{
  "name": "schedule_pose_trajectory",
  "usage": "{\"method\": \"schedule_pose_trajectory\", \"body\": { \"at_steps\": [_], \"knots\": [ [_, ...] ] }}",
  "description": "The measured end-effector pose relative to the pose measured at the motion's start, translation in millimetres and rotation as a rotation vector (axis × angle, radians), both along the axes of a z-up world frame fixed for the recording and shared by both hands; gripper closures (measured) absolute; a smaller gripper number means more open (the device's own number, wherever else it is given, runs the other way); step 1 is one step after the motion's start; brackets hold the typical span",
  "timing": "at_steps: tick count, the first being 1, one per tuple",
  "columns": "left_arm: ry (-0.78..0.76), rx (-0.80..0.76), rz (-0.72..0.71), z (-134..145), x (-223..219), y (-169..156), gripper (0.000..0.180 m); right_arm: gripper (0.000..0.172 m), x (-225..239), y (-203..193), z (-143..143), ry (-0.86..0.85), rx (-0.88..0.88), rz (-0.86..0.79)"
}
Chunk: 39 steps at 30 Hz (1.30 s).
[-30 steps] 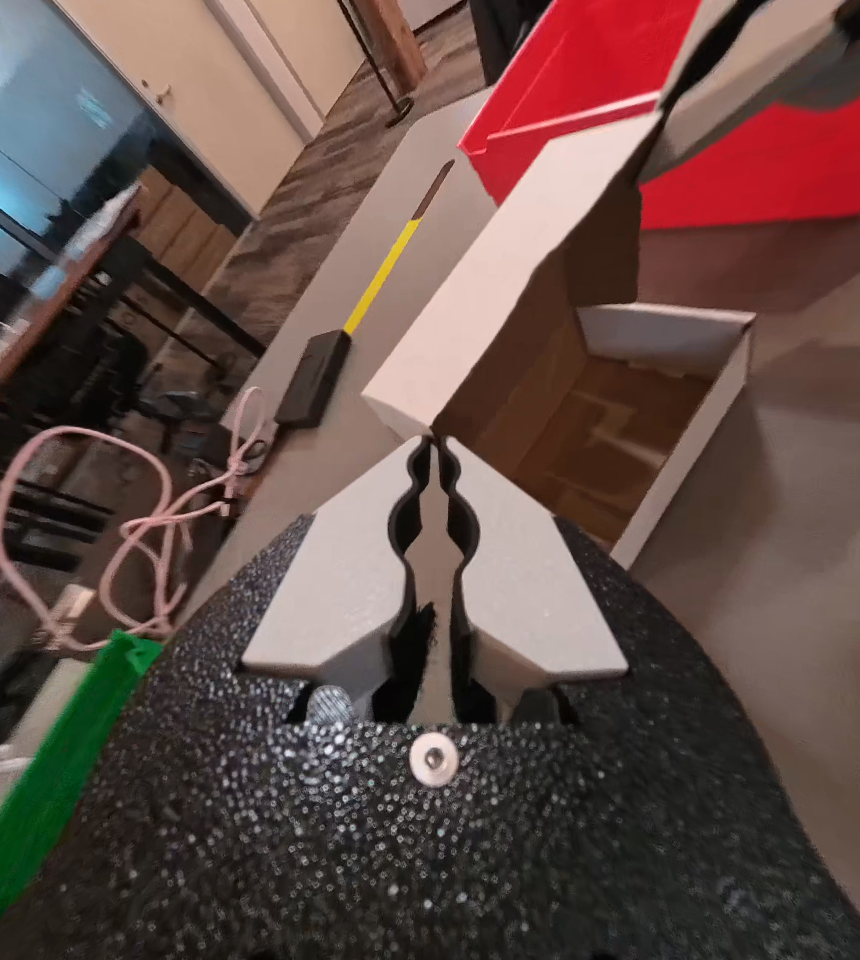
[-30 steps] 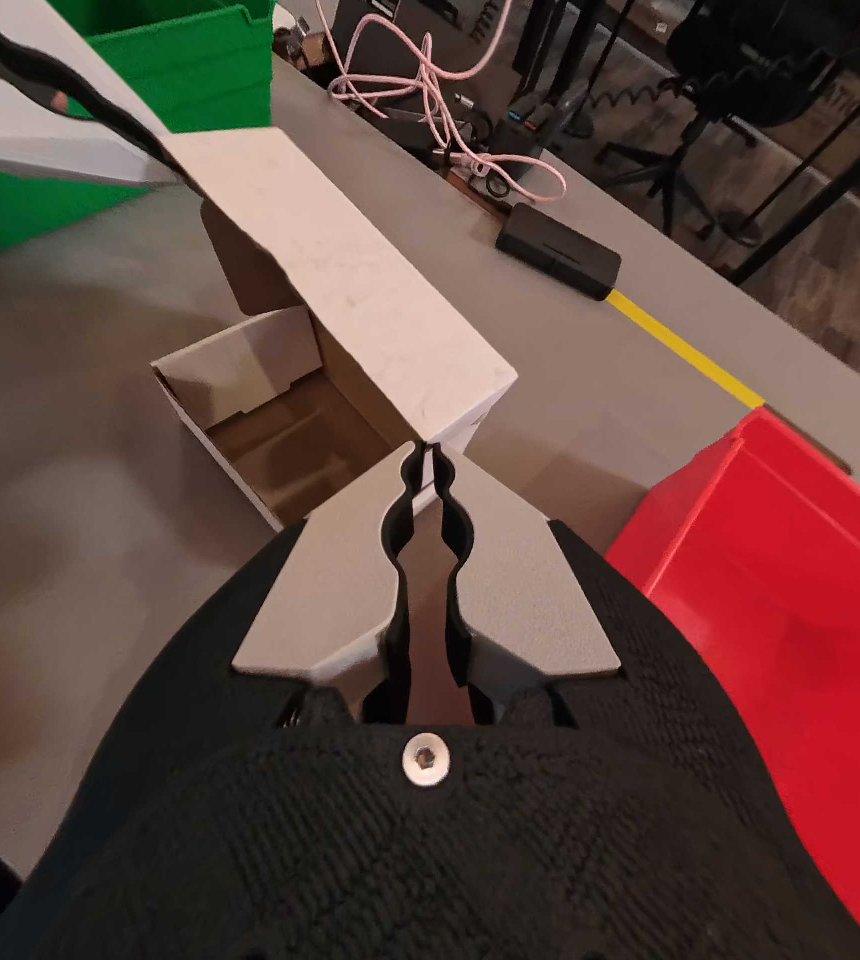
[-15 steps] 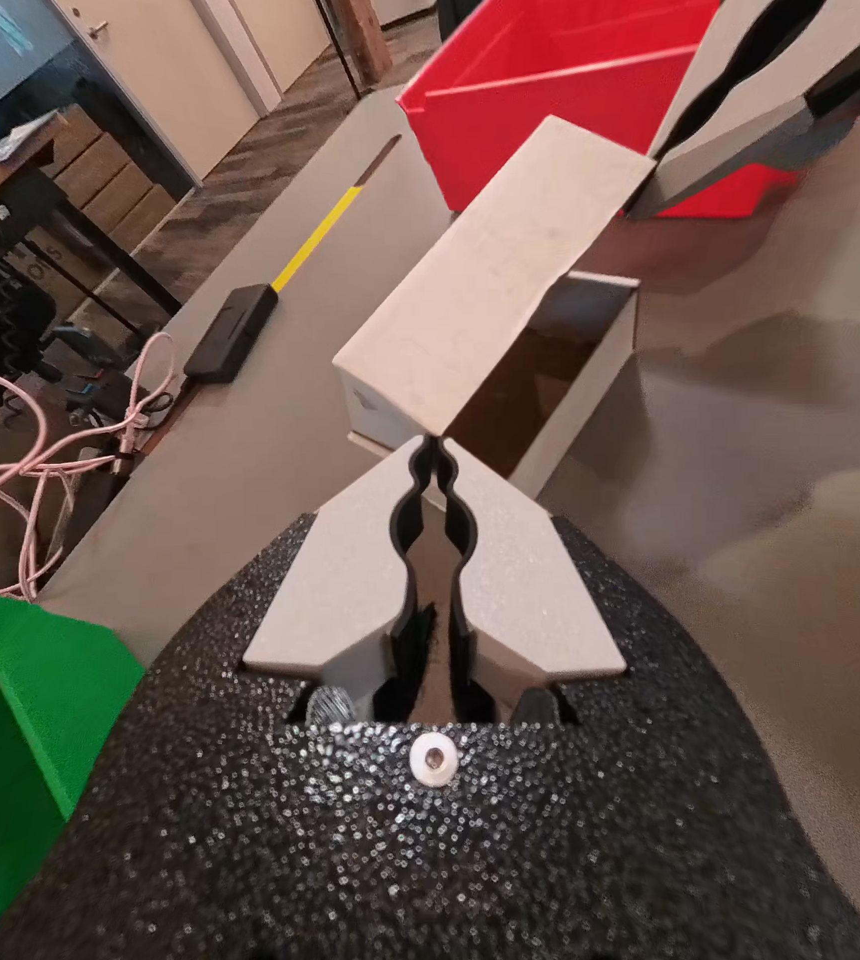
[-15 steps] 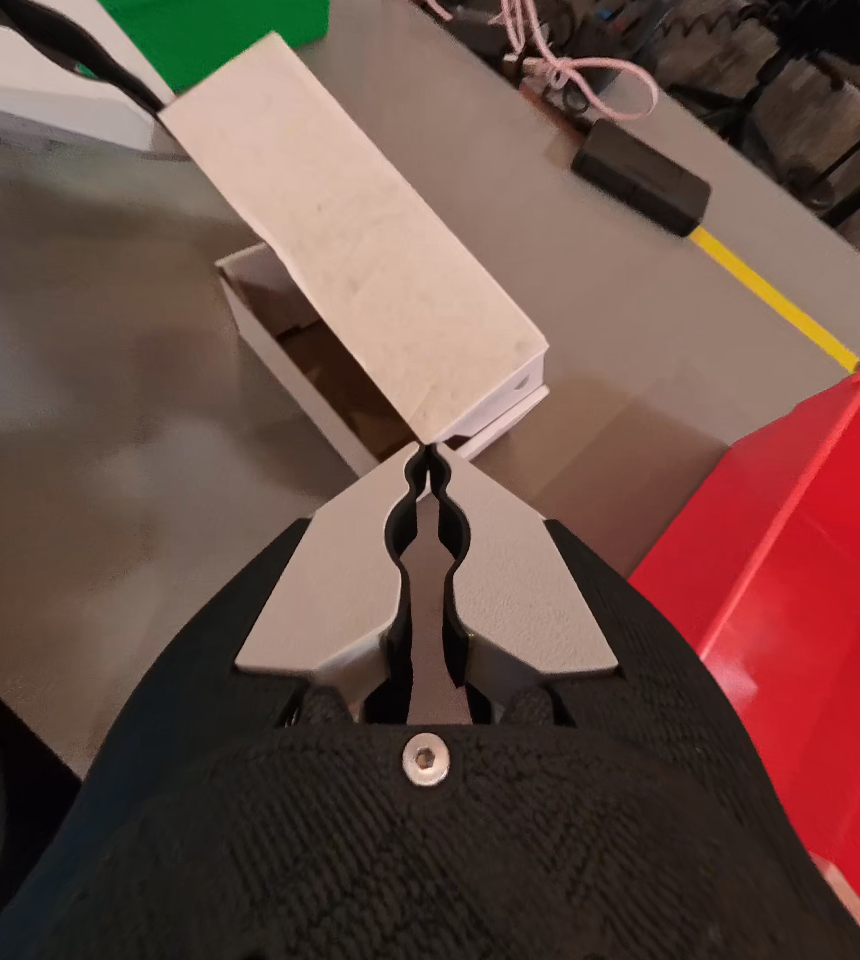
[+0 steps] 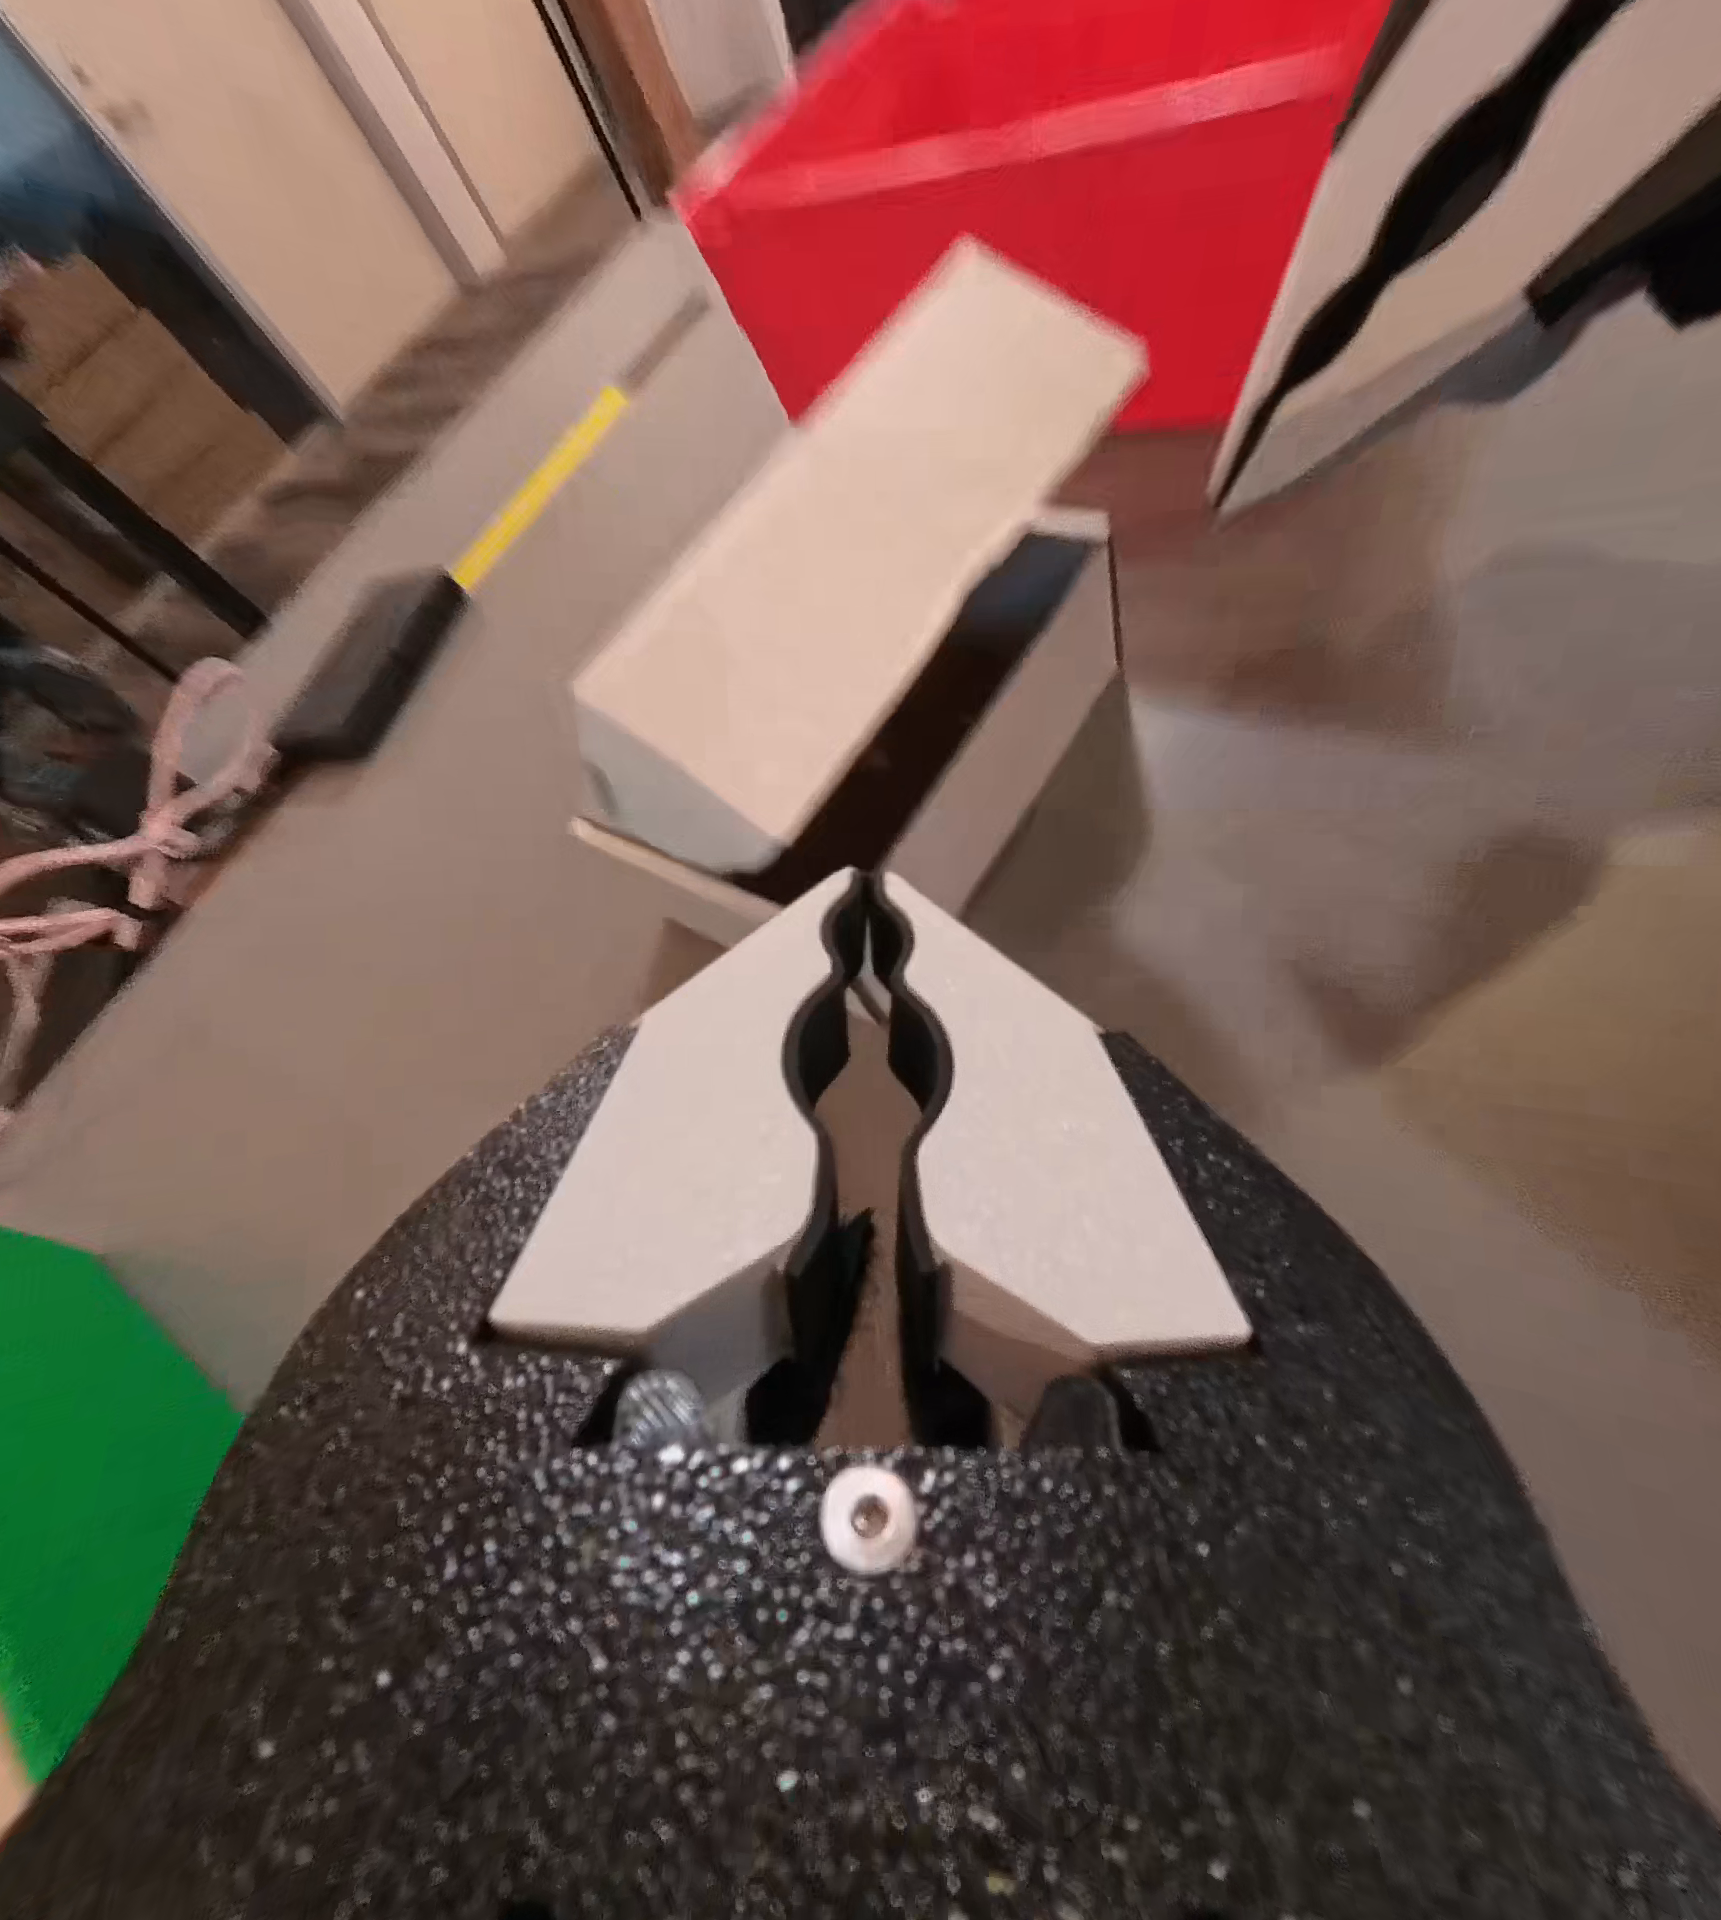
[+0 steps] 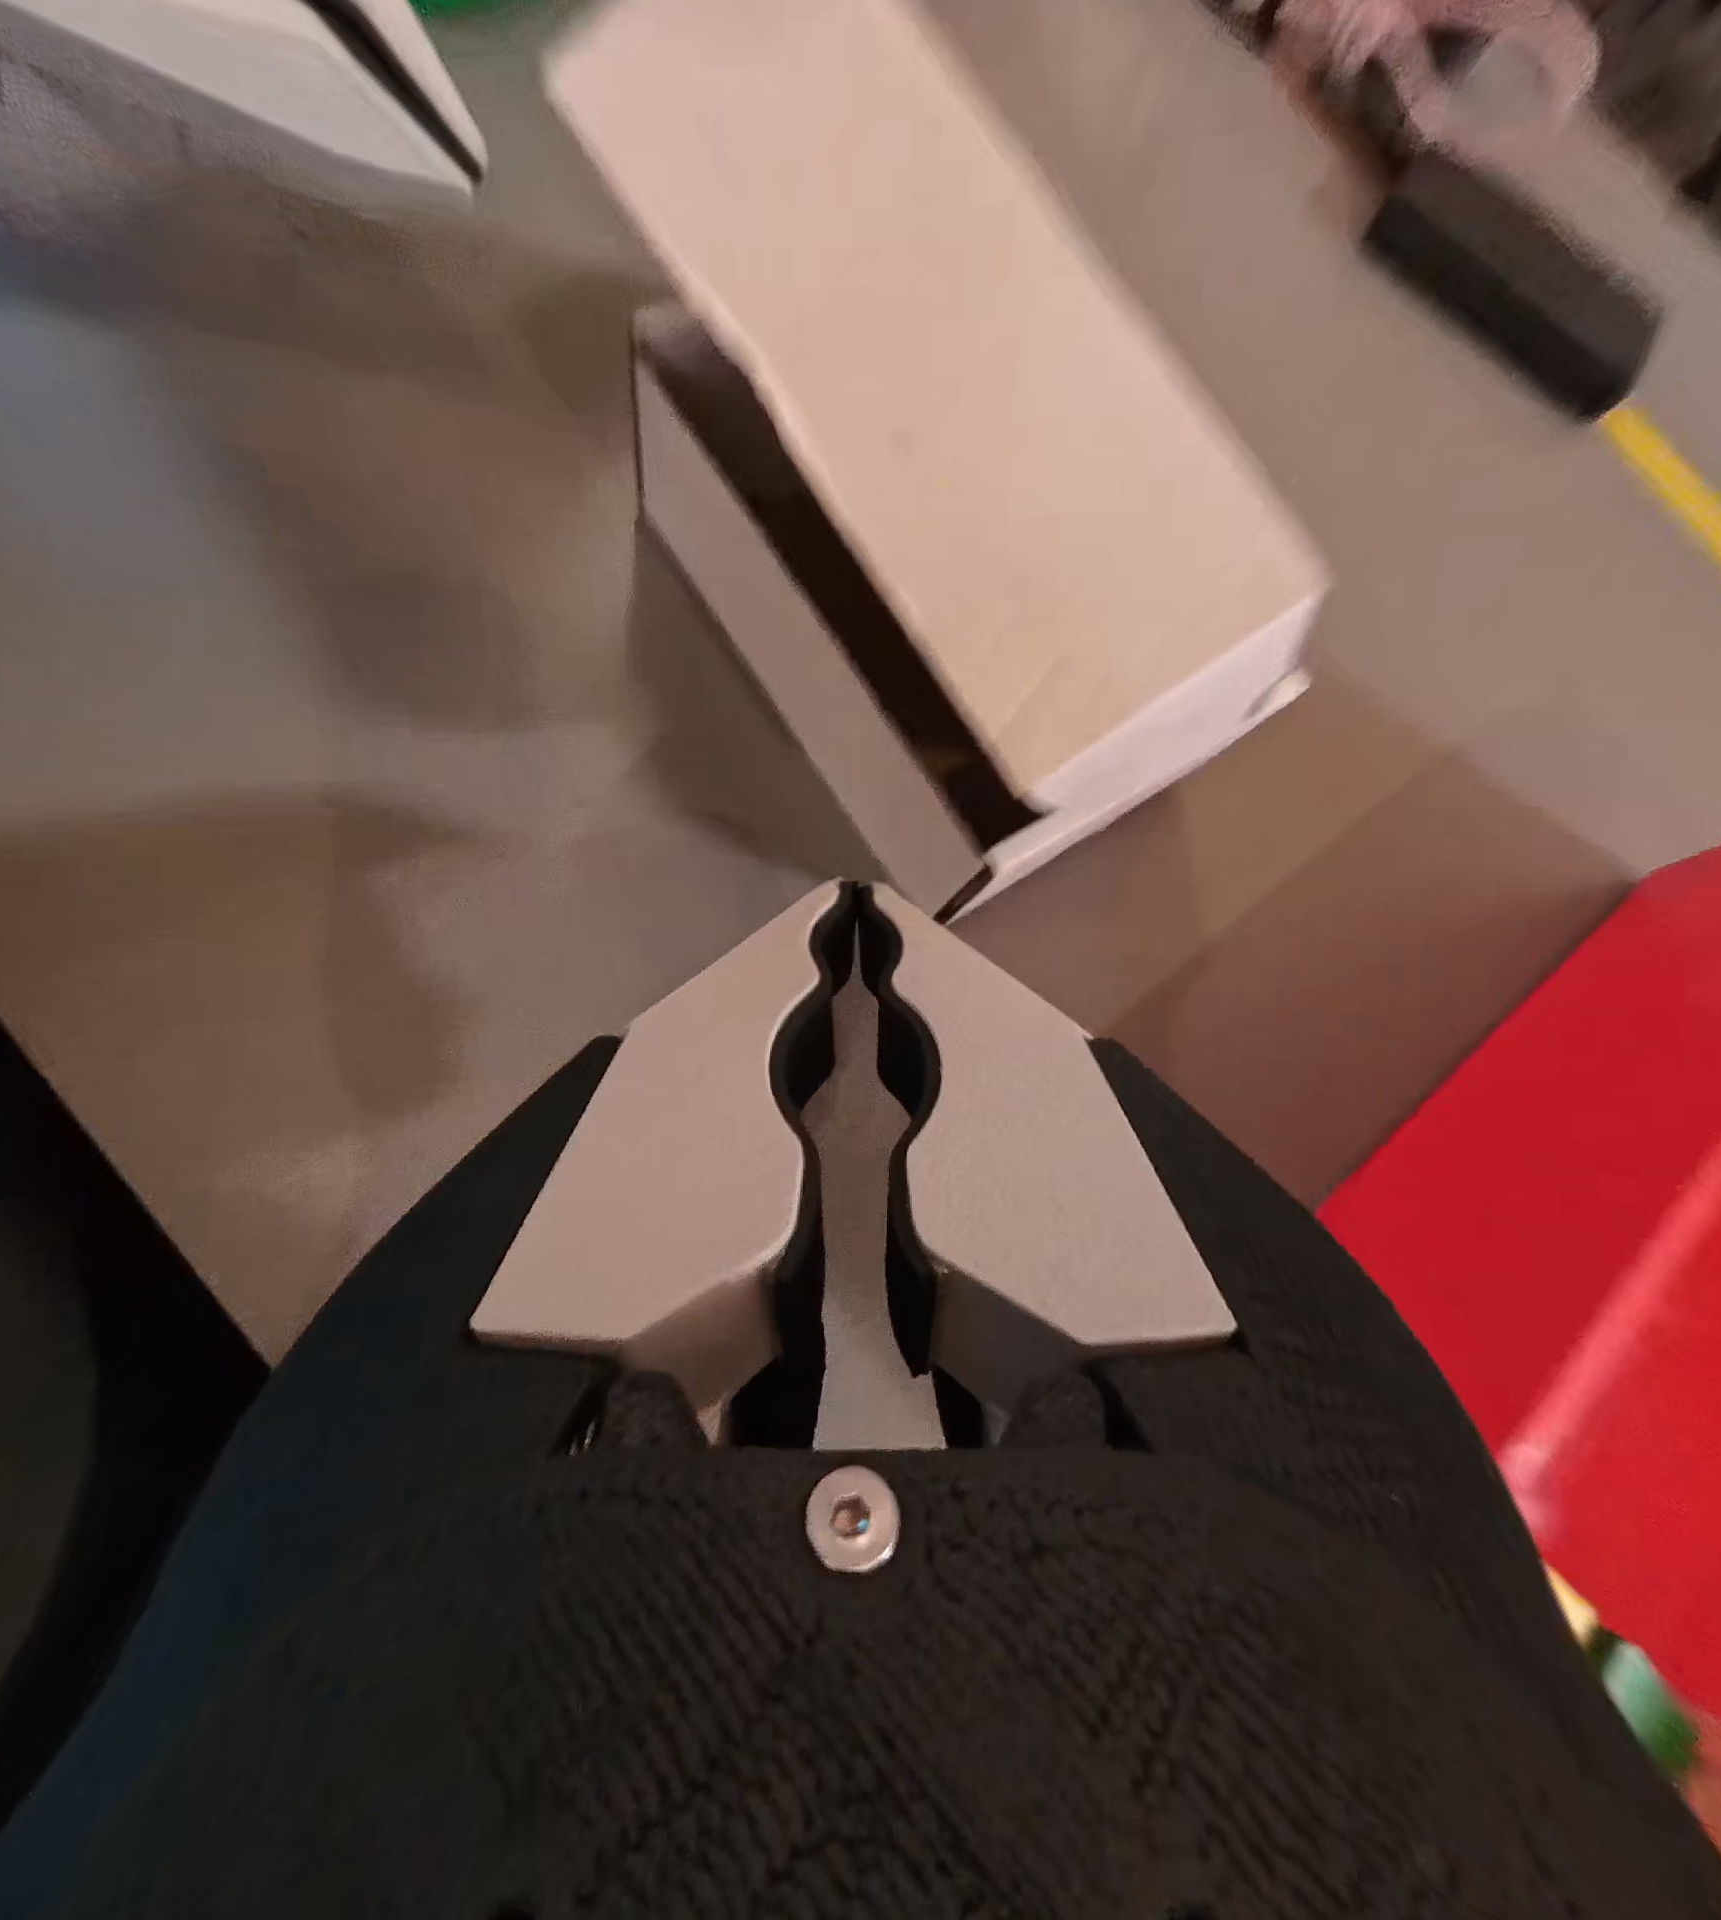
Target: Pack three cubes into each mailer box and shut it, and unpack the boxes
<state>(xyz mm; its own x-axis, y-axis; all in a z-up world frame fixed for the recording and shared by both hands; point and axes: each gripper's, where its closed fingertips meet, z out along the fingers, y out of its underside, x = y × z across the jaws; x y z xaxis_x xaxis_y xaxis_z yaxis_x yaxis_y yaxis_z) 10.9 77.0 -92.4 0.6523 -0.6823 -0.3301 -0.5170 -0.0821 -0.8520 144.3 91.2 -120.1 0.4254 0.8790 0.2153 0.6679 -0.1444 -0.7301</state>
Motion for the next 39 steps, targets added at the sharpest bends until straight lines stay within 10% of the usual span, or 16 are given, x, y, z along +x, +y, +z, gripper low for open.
{"method": "schedule_pose_trajectory", "body": {
  "at_steps": [1,7,18,27,28,34,39],
  "knots": [
    [-0.054,0.048,0.010,19,0,2,0.180,0.172,-2,3,19,0.048,0.052,0.002],
    [-0.162,0.165,0.078,74,9,51,0.180,0.172,-19,57,101,0.213,0.296,-0.067],
    [0.034,-0.108,0.100,-38,9,67,0.180,0.172,-18,65,-9,0.072,0.032,-0.096],
    [0.038,0.111,0.088,-11,-1,66,0.180,0.172,-15,59,8,0.153,0.198,-0.049],
    [-0.020,0.147,0.059,2,-4,62,0.180,0.135,-17,50,18,0.199,0.233,0.007],
    [-0.189,-0.013,-0.273,10,4,18,0.040,0.061,-18,8,19,0.123,0.416,0.232],
    [-0.099,0.012,-0.317,-10,15,14,0.036,0.082,-40,-3,-12,-0.303,0.812,0.372]
  ]
}}
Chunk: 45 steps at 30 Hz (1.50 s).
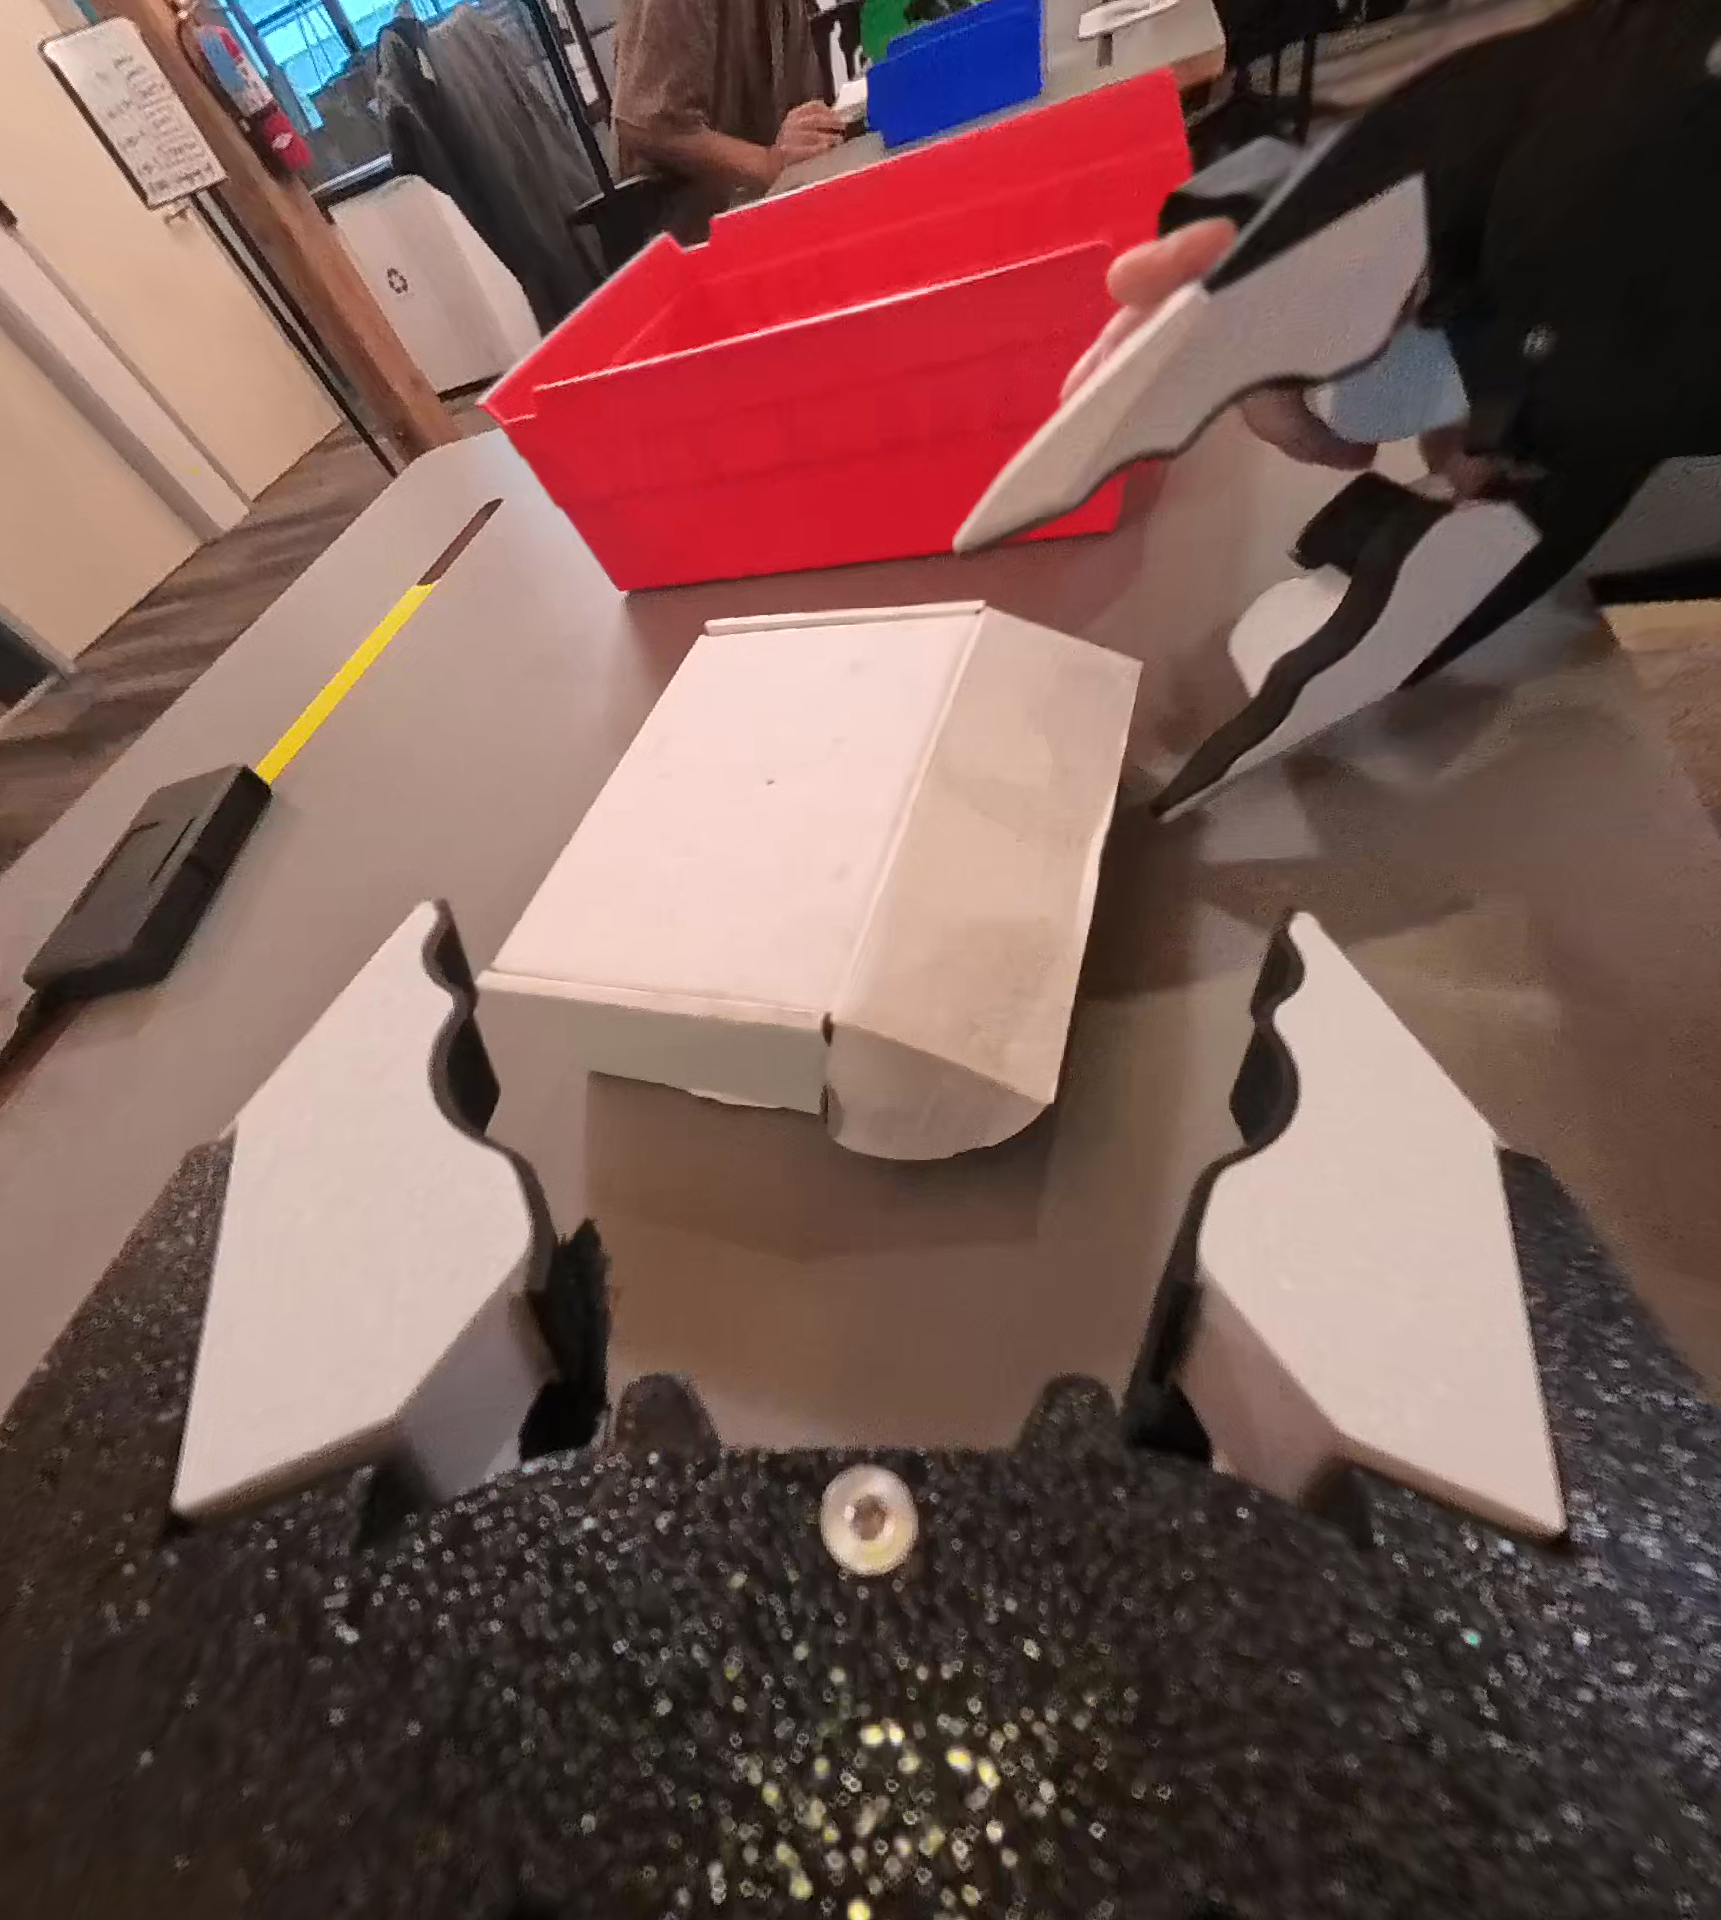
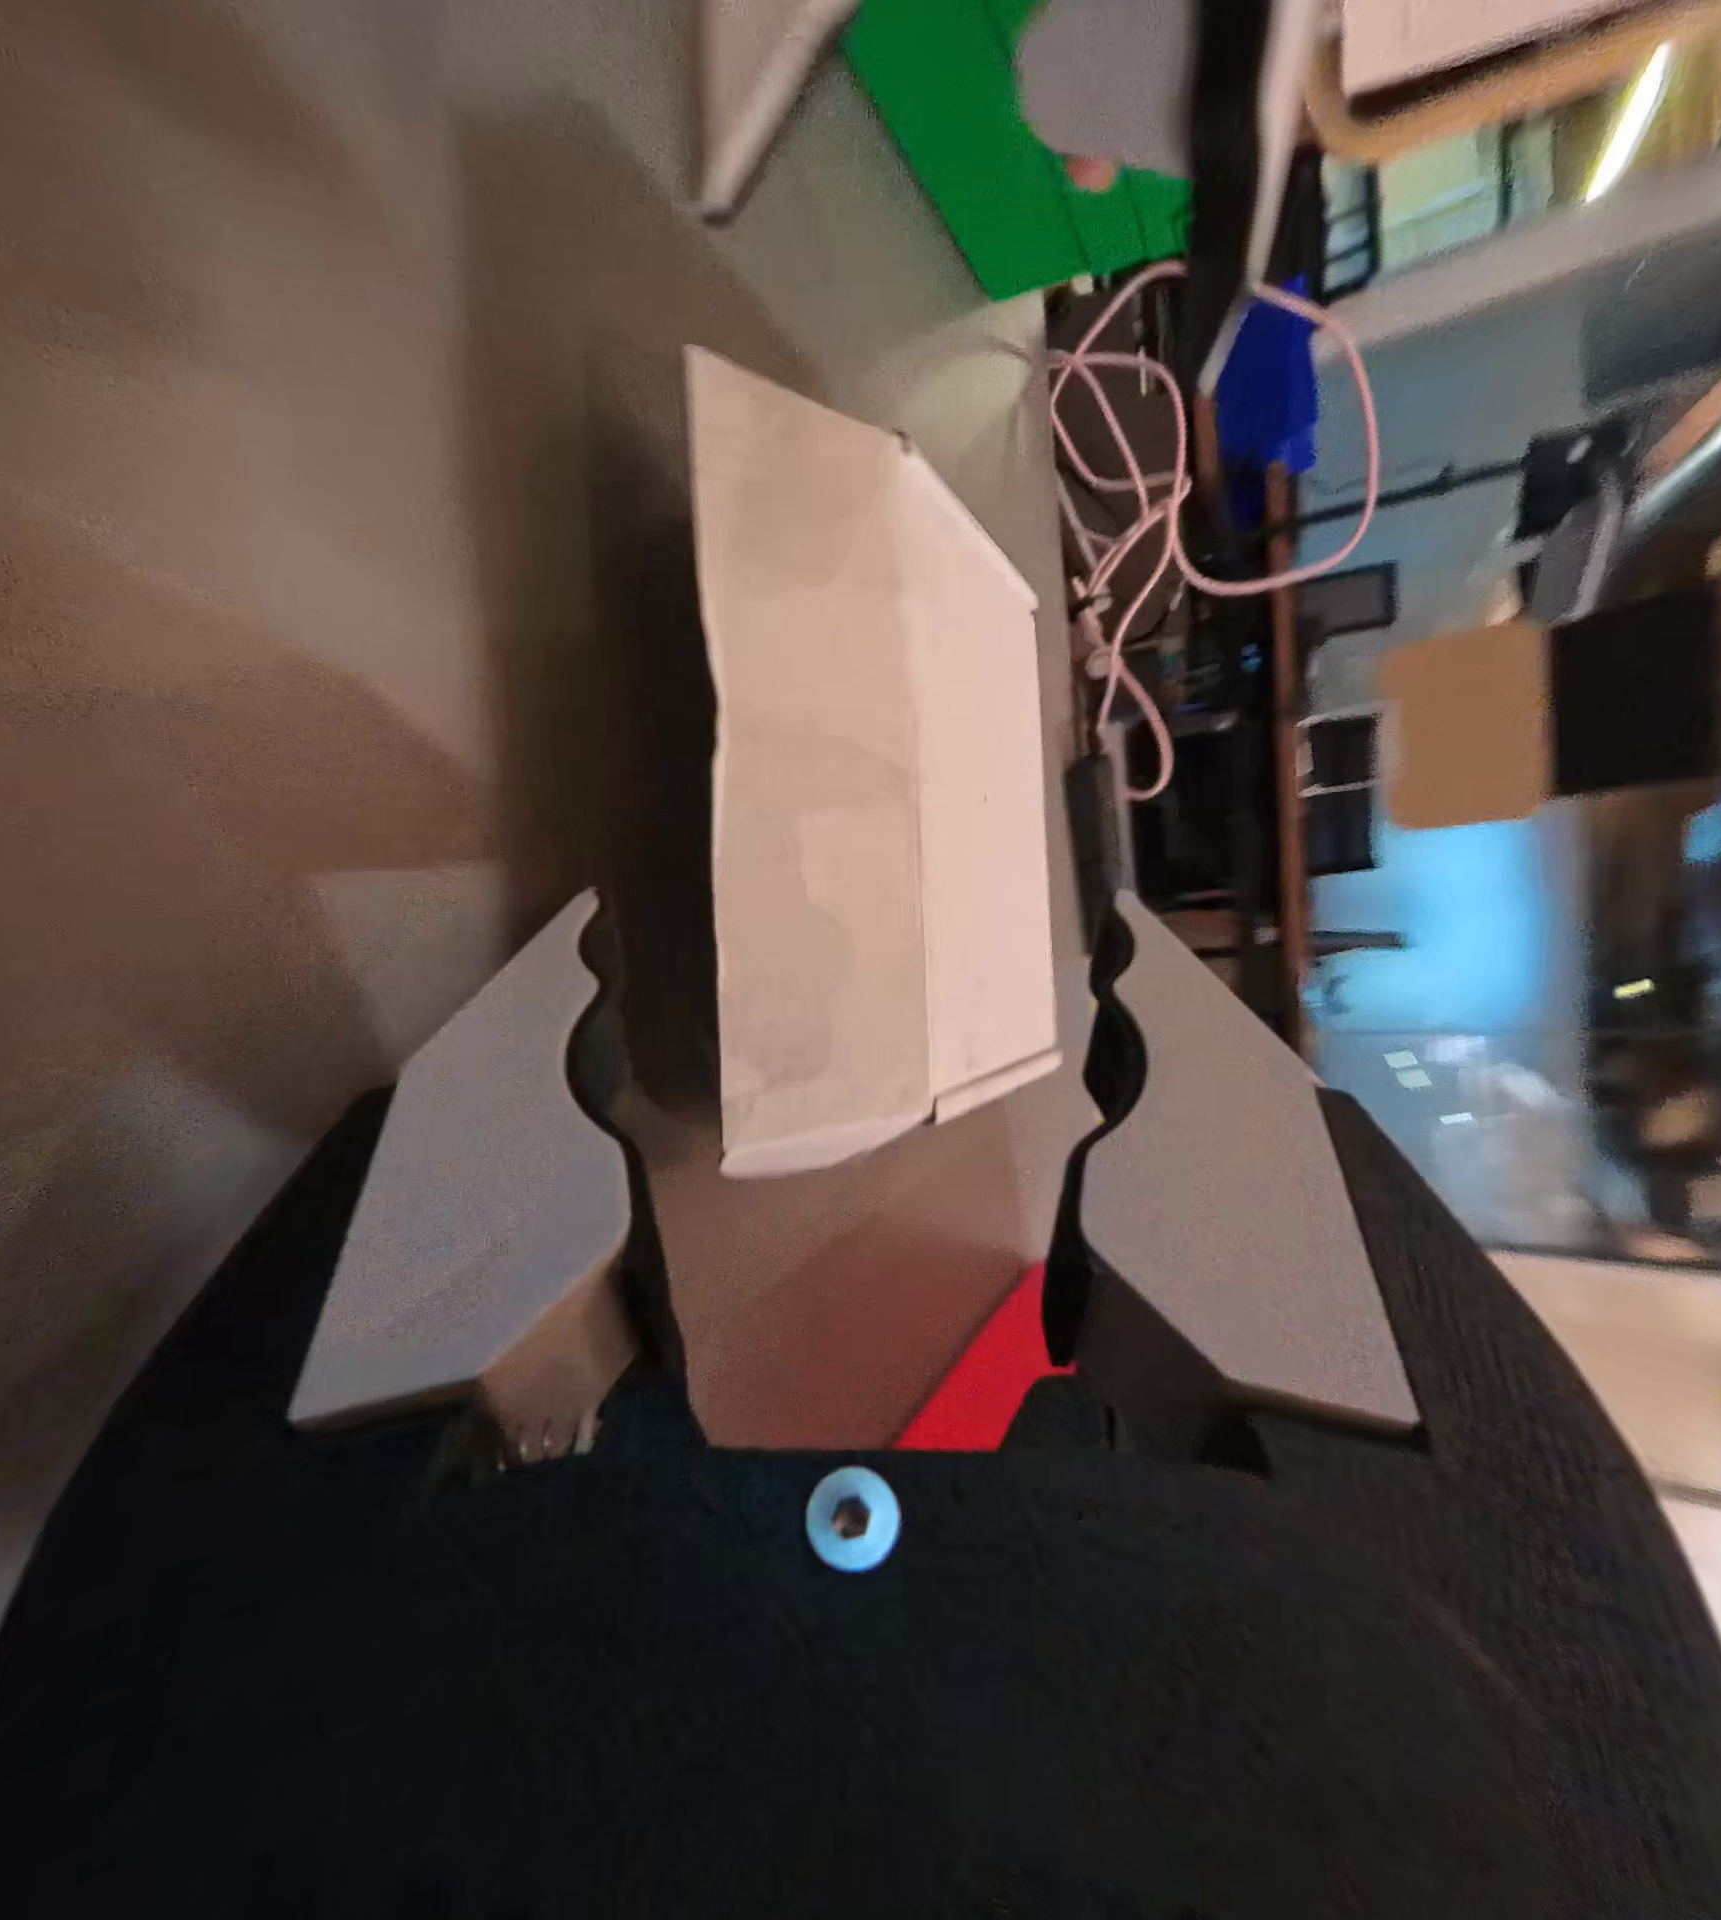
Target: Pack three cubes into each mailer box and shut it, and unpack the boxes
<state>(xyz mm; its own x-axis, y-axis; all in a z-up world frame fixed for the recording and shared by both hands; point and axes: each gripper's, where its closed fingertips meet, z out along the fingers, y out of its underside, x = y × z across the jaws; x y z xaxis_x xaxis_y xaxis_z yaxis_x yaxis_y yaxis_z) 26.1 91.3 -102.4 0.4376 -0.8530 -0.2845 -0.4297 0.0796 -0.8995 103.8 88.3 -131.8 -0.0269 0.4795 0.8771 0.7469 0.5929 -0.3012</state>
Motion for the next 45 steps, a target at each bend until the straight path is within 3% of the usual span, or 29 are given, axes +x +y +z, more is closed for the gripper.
{"method": "schedule_pose_trajectory", "body": {
  "at_steps": [7,11,18,20,25,28,29,30,31,35,37,41,45],
  "knots": [
    [0.037,-0.003,0.035,-12,-8,5,0.037,0.136,-14,28,-18,-0.203,0.363,-0.052],
    [0.132,0.044,0.105,-20,-20,15,0.034,0.171,-15,33,3,-0.134,0.453,-0.067],
    [0.334,0.203,0.140,-42,-22,31,0.031,0.172,-16,39,36,0.003,0.375,-0.063],
    [0.353,0.258,0.144,-42,-18,36,0.043,0.172,-15,41,39,0.030,0.337,-0.051],
    [0.380,0.420,0.113,-34,0,48,0.050,0.171,-15,42,47,0.096,0.258,-0.018],
    [0.396,0.474,0.116,-37,9,54,0.073,0.172,-16,43,52,0.136,0.207,-0.011],
    [0.399,0.493,0.143,-35,8,57,0.087,0.171,-16,45,54,0.150,0.192,-0.015],
    [0.393,0.510,0.162,-31,6,58,0.112,0.169,-15,46,57,0.168,0.180,-0.019],
    [0.368,0.521,0.157,-25,6,56,0.113,0.165,-15,45,62,0.206,0.166,-0.011],
    [0.206,0.326,0.122,-9,4,44,0.115,0.135,-9,33,93,0.499,-0.119,0.060],
    [0.092,0.162,0.032,-2,6,28,0.115,0.120,3,30,109,0.594,-0.240,0.106],
    [-0.102,-0.052,-0.129,17,8,-6,0.116,0.116,25,4,121,0.618,-0.497,0.301],
    [-0.123,-0.247,-0.297,4,13,-39,0.115,0.117,40,-16,105,0.562,-0.745,0.394]
  ]
}}
